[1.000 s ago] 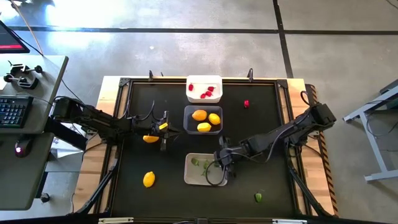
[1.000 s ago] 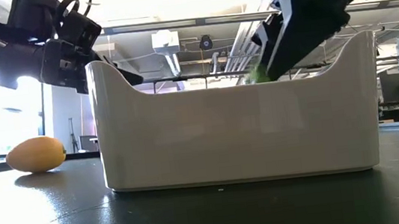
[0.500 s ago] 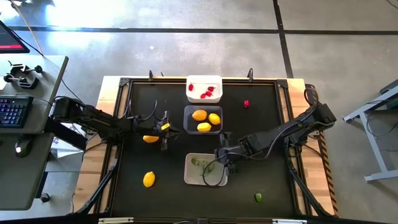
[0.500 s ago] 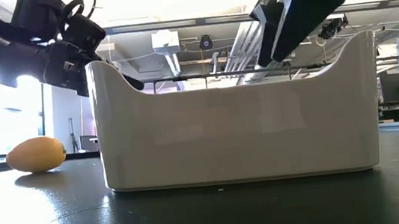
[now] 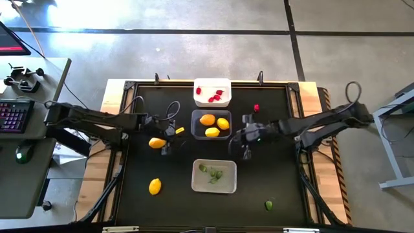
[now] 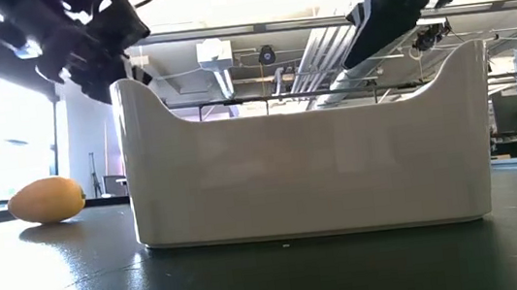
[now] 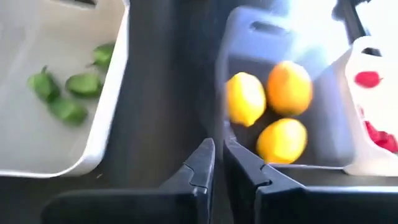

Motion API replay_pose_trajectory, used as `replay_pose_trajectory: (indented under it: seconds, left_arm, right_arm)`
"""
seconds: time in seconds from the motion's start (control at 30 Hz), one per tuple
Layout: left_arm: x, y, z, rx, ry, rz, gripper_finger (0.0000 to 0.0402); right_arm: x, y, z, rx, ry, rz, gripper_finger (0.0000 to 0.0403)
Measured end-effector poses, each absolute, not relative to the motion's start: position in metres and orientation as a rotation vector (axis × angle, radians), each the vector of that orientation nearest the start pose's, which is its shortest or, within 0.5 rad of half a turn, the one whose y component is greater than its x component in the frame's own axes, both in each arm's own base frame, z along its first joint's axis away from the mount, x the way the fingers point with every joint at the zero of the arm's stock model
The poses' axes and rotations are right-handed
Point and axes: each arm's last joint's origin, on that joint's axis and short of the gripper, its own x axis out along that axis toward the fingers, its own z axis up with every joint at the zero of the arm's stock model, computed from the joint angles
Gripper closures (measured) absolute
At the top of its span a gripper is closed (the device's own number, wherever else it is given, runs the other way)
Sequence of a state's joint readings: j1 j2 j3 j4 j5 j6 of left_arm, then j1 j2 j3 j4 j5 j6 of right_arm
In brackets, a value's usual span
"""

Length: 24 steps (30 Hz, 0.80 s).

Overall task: Sort produce into baskets
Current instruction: Put the yellow lemon into the transparent bin

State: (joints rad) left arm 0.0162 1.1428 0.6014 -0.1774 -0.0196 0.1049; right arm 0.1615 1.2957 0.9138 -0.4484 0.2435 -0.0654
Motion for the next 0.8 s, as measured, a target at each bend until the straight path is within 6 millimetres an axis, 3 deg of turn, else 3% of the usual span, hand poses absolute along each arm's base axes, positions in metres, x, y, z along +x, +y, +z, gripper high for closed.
replay_pose_trajectory:
  seconds: [0.23, 0.47, 0.8]
  left_arm:
    - [0.218, 0.005, 0.231, 0.063, 0.893, 0.028, 0.0401]
    - [0.204, 0.004, 0.236, -0.034, 1.096, 0.080, 0.0394]
    - [0.185, -0.003, 0.228, -0.025, 1.309, 0.065, 0.0305]
  right_arm:
    - [0.235, 0.005, 0.229, -0.231, 0.554, -0.126, 0.0400]
    - [0.226, -0.021, 0.219, -0.209, 0.377, -0.133, 0.0401]
    - [0.224, -0.034, 0.220, -0.188, 0.370, -0.188, 0.0402]
